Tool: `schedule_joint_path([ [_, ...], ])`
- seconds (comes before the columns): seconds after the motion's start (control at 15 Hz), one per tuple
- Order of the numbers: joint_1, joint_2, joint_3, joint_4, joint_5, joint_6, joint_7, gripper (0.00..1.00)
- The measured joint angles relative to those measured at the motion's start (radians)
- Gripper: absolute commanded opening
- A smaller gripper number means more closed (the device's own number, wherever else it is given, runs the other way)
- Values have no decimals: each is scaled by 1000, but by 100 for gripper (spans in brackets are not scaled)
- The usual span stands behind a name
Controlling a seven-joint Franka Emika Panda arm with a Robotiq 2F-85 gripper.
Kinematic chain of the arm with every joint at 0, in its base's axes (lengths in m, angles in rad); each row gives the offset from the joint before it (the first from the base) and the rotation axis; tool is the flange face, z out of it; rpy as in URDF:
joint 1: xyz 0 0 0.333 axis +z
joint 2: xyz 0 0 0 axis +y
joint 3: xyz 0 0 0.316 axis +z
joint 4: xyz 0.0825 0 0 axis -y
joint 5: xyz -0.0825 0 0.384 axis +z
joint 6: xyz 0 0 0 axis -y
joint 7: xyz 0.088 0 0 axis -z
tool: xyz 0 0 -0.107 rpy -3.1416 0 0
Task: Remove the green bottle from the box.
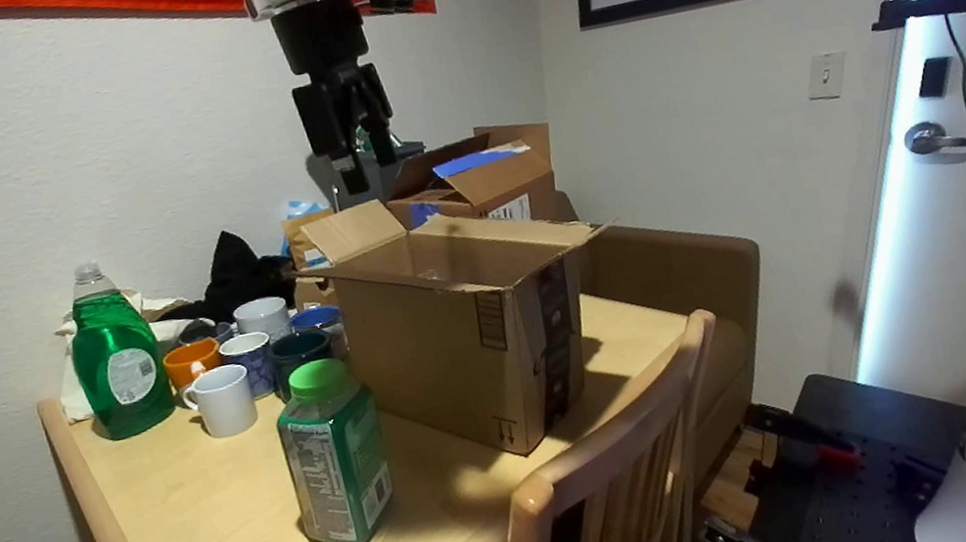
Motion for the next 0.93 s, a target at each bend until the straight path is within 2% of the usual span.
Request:
schedule_joint_path([
  [0.4, 1, 10, 0, 14, 14, 1, 10, 100],
  [0.93, -33, 14, -29, 30, 184, -11, 30, 100],
])
